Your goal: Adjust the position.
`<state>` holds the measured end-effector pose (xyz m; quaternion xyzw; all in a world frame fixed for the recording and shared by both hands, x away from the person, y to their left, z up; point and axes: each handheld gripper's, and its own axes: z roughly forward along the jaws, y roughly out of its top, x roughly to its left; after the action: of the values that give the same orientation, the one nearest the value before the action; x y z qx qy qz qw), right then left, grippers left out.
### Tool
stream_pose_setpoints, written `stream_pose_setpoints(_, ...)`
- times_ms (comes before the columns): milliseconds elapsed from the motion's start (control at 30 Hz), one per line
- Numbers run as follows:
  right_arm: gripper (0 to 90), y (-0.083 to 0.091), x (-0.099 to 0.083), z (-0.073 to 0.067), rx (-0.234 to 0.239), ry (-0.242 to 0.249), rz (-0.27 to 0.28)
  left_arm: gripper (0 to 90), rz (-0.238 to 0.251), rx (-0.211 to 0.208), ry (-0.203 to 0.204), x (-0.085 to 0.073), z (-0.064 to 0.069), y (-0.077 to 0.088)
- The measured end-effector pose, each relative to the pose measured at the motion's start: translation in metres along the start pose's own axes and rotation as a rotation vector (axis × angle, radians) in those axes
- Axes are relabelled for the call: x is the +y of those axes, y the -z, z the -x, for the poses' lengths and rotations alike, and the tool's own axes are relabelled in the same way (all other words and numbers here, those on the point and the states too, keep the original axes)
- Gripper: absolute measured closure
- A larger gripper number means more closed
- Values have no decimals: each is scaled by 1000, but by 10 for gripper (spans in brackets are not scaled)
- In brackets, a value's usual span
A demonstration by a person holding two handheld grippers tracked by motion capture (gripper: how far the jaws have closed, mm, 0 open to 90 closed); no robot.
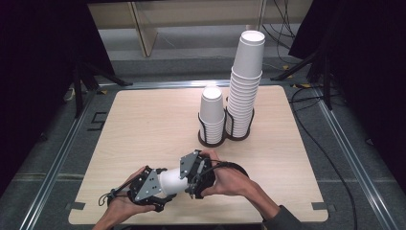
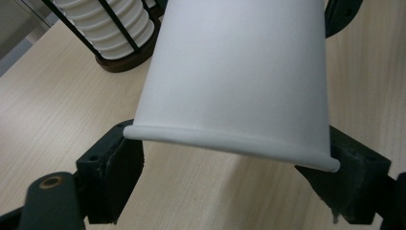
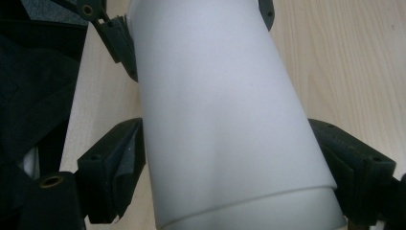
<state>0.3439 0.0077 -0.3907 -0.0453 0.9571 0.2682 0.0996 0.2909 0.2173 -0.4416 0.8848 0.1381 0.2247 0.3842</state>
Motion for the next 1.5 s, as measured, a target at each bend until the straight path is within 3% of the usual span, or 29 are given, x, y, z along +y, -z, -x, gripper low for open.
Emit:
stream_pose_setpoints(133, 187, -2, -2, 2, 6, -8, 1, 169, 33, 2, 15, 0, 1, 0)
stream_pose_setpoints(167, 194, -2, -3, 2, 21, -8, 10, 169, 15, -9, -13, 0, -1, 2)
stream_pose_setpoints(233, 201, -2, -4, 2, 19, 5, 7, 171, 22, -10, -16, -1, -1, 2)
stream_pose_setpoints(267, 215, -2, -4, 3, 9, 38, 0, 173, 29, -16, -9, -2, -1, 1)
stream_pose_setpoints(300, 221, -2, -4, 2, 11, 38, -1, 174, 29, -16, -9, -2, -1, 1)
stream_pose_setpoints(333, 226, -2, -5, 2, 14, 47, -7, 174, 22, -21, -34, -2, -2, 2)
stream_pose_setpoints(500, 226, -5, -6, 4, 13, 61, -10, 180, 38, -11, -32, -3, -2, 2)
stream_pose_setpoints(667, 249, -8, -6, 5, 10, 140, -38, 185, 19, -20, -68, -1, 0, 3)
stream_pose_setpoints(700, 252, -7, -6, 2, 17, 121, -44, 185, 19, -20, -68, -1, 0, 3)
stream_pose_setpoints(800, 255, -7, -7, 3, 17, 139, -42, 187, 31, -15, -68, 0, 1, 4)
stream_pose_setpoints(867, 257, -6, -6, 3, 13, 153, -41, 188, 15, -11, -105, 0, -1, 6)
stream_pose_setpoints(967, 254, -6, -6, 2, 8, 139, -40, 191, 50, -12, -84, -1, 0, 5)
stream_pose_setpoints(1100, 248, -8, -5, 4, 2, 167, -28, 198, 55, -8, -92, -1, -1, 7)
stream_pose_setpoints(1133, 245, -8, -5, 2, 8, 147, -27, 199, 50, -8, -102, 0, -1, 8)
stream_pose_setpoints(1200, 243, -9, -4, 2, 7, 158, -28, 200, 67, -9, -96, 0, 0, 7)
stream_pose_setpoints(1233, 243, -9, -4, 1, 13, 155, -31, 201, 43, -18, -120, 2, 0, 9)
stream_pose_setpoints(1300, 245, -12, -3, 0, 19, 169, -43, 200, 59, -19, -102, 2, 2, 8)
stream_pose_setpoints(1500, 260, -14, -3, 0, 14, 195, -44, 188, 68, -24, -100, 2, 2, 7)
